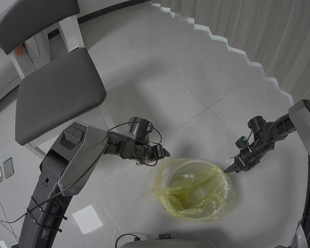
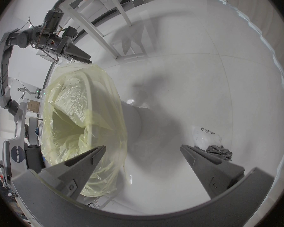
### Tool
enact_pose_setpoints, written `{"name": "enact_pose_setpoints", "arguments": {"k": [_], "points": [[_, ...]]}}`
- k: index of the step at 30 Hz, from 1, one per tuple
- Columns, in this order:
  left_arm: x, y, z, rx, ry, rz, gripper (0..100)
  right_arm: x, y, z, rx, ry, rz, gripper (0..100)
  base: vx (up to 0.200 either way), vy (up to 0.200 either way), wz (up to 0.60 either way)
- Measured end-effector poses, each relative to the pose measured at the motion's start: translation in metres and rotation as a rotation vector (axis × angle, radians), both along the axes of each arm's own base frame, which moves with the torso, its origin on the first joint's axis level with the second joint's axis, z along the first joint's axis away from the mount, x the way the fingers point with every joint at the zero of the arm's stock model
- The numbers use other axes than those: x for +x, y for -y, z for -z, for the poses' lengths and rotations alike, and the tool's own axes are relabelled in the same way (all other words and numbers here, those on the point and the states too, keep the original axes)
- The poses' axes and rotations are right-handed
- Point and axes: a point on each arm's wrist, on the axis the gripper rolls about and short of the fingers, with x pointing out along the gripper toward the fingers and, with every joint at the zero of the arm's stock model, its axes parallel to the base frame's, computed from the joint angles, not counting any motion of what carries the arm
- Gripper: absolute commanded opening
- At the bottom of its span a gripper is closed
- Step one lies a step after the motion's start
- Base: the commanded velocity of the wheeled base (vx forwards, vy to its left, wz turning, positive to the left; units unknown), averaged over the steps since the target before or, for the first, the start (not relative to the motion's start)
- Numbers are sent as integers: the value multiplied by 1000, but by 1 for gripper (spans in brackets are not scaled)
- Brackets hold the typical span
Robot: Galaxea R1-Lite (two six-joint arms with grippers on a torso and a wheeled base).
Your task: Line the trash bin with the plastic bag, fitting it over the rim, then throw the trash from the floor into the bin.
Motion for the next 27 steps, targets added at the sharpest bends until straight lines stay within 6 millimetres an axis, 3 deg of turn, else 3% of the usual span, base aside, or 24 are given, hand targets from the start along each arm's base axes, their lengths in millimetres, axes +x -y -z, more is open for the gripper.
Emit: {"name": "enact_pose_setpoints", "arguments": {"k": [7, 16, 27], "points": [[1, -5, -4, 15, -3, -28, 100, -4, 6, -3, -2, -1, 13, 100, 0, 0, 0], [-17, -25, 15, 161, -49, 5, 100, -12, 19, -9, -11, 4, 25, 100, 0, 0, 0], [-35, -38, -23, 159, -21, 3, 100, -33, 26, -25, -15, 6, 38, 100, 0, 0, 0]]}}
